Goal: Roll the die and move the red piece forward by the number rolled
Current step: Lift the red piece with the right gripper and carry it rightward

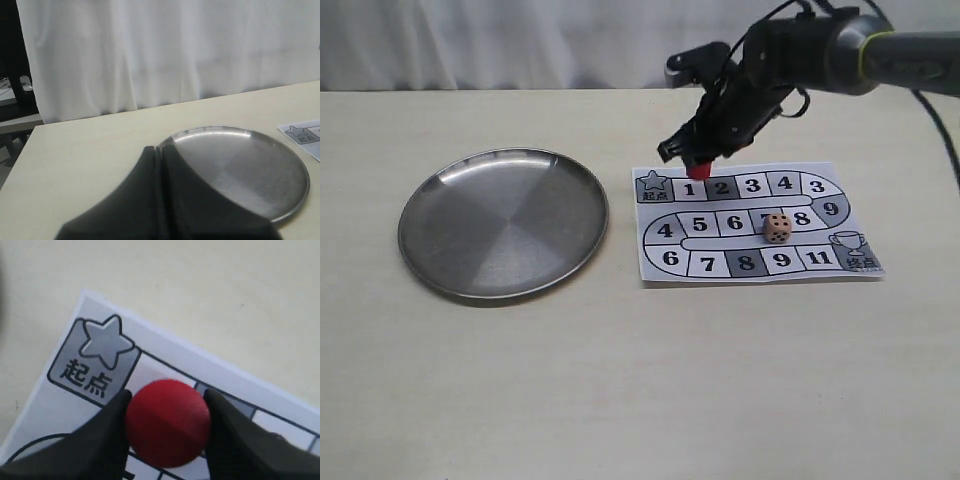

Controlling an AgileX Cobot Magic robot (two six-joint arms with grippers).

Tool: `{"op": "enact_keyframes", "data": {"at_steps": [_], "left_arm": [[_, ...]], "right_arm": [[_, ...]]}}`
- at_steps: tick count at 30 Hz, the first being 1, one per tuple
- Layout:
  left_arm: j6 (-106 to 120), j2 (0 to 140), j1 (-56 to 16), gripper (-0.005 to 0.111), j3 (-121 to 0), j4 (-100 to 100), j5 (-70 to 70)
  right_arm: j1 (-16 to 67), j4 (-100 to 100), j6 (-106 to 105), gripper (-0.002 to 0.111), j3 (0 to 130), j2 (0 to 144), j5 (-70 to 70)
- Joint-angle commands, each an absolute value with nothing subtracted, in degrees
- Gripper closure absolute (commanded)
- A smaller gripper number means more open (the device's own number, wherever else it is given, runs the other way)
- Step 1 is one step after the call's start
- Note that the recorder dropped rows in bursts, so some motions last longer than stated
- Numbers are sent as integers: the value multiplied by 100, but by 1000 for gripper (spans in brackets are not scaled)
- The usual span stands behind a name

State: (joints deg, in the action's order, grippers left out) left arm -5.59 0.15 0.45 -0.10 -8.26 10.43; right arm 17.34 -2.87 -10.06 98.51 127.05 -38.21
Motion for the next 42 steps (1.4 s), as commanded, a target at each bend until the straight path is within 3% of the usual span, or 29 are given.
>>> {"op": "enact_keyframes", "data": {"at_steps": [1,8,20,28,35,42], "left_arm": [[-564,0,-3,107,0,-828,993],[-564,0,-3,107,0,-828,993],[-564,0,-3,107,0,-828,993],[-564,0,-3,107,0,-828,993],[-564,0,-3,107,0,-828,993],[-564,0,-3,107,0,-828,993]], "right_arm": [[1520,-173,-967,104,9863,11958,-3732],[1349,-211,-873,104,9863,11624,-3755],[1348,-192,-857,104,9827,13096,-4234],[1348,-192,-857,104,9827,12860,-4247],[1264,472,-359,104,10061,11730,-4174],[1051,499,-358,104,9562,12136,-3955]]}}
